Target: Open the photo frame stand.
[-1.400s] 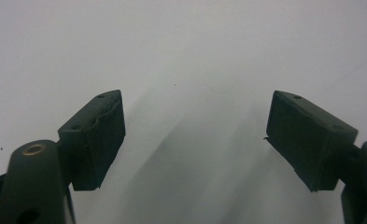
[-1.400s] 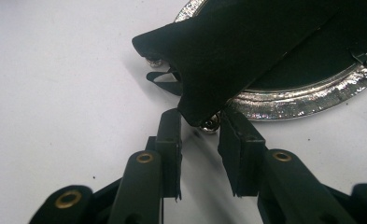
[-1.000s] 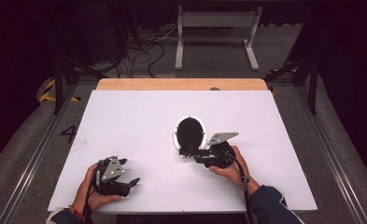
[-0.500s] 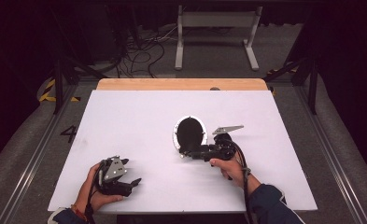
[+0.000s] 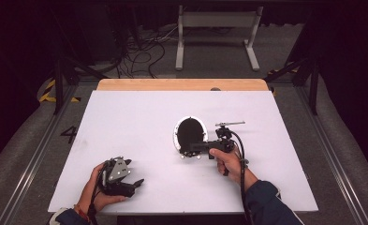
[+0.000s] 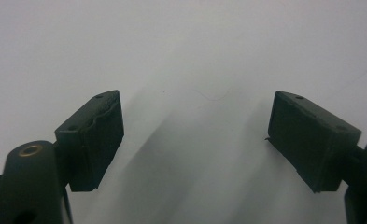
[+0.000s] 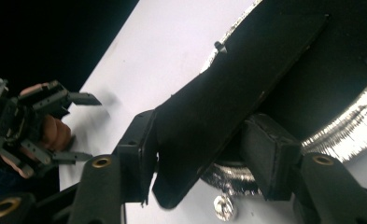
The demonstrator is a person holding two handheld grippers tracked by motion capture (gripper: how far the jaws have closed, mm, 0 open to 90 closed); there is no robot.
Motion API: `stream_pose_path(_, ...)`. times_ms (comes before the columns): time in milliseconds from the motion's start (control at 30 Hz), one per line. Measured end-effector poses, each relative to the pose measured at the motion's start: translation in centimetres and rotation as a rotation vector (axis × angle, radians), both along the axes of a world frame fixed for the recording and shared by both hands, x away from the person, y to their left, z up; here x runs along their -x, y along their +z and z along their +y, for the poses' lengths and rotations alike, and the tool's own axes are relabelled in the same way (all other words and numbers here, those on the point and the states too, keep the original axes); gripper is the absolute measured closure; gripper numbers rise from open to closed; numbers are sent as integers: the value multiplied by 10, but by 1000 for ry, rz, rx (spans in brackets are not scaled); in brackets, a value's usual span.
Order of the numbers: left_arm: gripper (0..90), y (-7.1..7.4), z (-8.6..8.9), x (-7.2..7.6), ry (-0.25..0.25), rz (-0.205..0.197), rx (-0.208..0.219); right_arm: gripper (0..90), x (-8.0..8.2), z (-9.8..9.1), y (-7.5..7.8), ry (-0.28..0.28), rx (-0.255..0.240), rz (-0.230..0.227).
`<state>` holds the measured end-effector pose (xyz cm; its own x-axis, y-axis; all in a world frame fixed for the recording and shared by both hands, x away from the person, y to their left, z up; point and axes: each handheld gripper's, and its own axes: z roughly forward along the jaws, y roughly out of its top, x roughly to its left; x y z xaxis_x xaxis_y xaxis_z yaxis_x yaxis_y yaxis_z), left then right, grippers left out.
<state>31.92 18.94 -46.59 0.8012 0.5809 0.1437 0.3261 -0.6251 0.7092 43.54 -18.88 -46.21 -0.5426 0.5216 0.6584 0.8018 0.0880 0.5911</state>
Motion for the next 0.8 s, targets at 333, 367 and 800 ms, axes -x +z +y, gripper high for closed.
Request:
stream_pose_path(333, 189, 1, -2, -4, -2, 5, 3, 448, -12, 7, -4, -44, -59, 40)
stream_pose_path(367, 189, 1, -3, -5, 1, 1, 2, 451, -13, 7, -4, -45, -57, 40)
stream_pose_path(800, 202, 8, -5, -24, 72, -15, 54, 566, -14, 5, -3, -26, -41, 10)
